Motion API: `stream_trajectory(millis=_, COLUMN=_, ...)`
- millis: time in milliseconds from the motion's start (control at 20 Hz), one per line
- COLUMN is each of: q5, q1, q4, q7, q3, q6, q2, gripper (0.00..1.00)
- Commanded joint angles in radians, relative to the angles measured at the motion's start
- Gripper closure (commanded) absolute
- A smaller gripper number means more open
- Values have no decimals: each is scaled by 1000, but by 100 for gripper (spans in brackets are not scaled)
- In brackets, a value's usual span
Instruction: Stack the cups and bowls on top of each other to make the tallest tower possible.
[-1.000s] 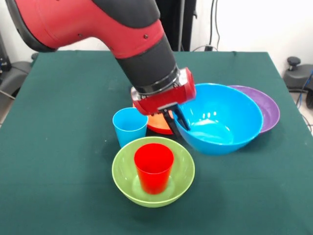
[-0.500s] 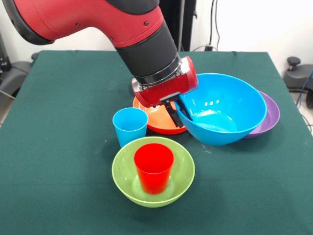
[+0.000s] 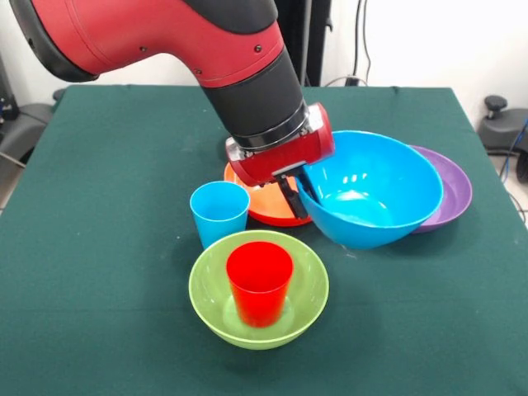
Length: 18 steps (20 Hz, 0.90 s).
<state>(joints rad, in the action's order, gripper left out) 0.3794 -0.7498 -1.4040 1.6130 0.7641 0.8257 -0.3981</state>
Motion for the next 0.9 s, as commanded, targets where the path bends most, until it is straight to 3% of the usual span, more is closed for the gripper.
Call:
stream_trajectory(millis=50, q5=106, q1=-40, q4=12, q7=-338, q3=27, q6=37, q2=59, gripper=100)
stream_trajectory(millis=400, q5=129, q1=-75, q4=32, q7=-360, q3=43, q6=72, q2=66, gripper=100)
stream_trajectory(millis=900, q5=151, q1=-75, q4=57, q7=-353, q3=47, q6=89, q2=87, gripper=100)
